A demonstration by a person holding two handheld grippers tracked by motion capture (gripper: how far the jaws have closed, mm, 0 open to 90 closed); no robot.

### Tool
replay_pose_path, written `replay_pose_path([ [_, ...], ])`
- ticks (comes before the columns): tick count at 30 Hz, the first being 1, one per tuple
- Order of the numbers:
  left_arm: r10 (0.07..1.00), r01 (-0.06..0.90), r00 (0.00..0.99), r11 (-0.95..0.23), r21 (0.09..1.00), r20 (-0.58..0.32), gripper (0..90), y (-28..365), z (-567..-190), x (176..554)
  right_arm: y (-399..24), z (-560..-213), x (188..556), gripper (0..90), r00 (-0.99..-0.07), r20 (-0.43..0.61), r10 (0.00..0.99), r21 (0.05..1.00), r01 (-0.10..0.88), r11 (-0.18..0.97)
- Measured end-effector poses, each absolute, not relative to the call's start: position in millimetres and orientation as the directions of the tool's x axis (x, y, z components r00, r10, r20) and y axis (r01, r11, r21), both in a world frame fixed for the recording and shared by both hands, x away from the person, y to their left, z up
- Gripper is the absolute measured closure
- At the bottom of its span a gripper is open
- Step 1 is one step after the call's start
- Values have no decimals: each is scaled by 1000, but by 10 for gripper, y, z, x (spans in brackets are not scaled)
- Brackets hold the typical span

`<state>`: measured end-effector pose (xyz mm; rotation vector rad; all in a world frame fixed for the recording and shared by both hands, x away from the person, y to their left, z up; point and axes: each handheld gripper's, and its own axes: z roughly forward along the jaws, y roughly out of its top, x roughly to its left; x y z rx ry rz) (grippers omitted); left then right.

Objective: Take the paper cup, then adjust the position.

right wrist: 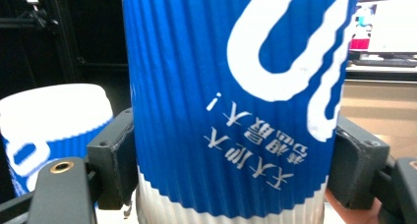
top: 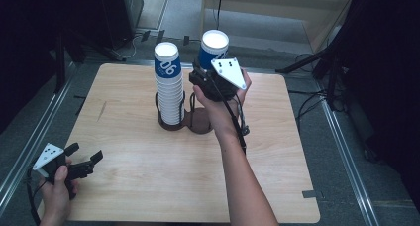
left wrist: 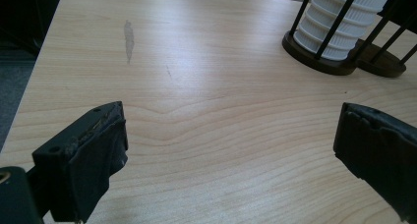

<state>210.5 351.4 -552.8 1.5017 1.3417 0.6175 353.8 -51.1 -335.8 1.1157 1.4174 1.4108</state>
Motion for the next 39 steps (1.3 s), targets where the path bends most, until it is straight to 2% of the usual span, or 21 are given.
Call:
replay_pose_path([
  [39,948,421,223,117,899,-228,8,3513,-5527,2084,-1119,-4342,2951,209,-208,-14,978,989,140,44],
])
